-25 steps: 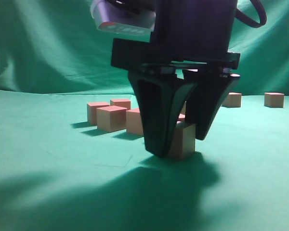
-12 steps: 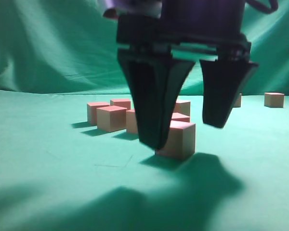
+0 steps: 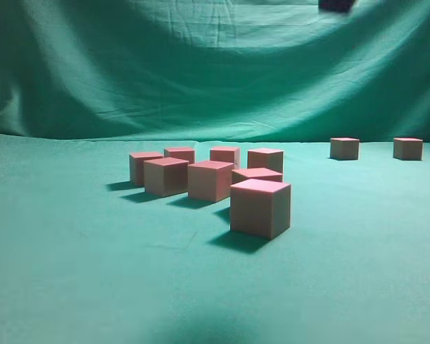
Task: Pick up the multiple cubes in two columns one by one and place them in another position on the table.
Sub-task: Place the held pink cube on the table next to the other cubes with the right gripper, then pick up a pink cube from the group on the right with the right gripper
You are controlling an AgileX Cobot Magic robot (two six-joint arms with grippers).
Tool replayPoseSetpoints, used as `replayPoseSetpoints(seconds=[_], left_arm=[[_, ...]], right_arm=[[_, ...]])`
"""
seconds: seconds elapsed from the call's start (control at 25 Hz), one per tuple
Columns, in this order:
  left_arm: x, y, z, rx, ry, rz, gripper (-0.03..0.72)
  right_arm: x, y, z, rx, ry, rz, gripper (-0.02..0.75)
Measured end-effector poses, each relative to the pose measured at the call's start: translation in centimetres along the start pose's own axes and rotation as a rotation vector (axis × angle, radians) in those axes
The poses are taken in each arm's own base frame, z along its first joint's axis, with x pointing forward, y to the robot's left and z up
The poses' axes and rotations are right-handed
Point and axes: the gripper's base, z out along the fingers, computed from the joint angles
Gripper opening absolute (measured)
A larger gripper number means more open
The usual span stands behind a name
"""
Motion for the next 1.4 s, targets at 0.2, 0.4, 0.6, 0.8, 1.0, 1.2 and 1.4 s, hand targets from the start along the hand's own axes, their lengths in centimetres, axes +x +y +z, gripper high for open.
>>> replayPoseSetpoints(seconds=[0.2,0.4,0.6,0.8,1.0,1.2,1.4], left_arm=[[0.0,0.0,0.0,0.000,0.000,0.000,0.000],[0.0,0.0,0.0,0.000,0.000,0.000,0.000],[0.0,0.0,0.0,0.000,0.000,0.000,0.000],[0.0,0.0,0.0,0.000,0.000,0.000,0.000],[0.0,0.0,0.0,0.000,0.000,0.000,0.000],[0.0,0.0,0.0,0.000,0.000,0.000,0.000],[0.0,0.0,0.0,0.000,0.000,0.000,0.000]], right_arm=[[0.0,-2.3,-6.7,0.214,-0.227,0.074,0.614],[1.2,-6.1,-8.6,0.410,-0.242,0.225,0.572],[2.6,-12.3,-8.2,0.475,-0.206,0.470,0.569],[2.3,-17.0,-6.3,0.342,-0.187,0.598,0.569],[-0.4,-20.8,-3.7,0.229,-0.138,0.616,0.569],[-4.4,-23.4,-0.2,0.177,-0.080,0.560,0.569],[-7.6,-25.8,3.7,0.163,-0.059,0.531,0.569]])
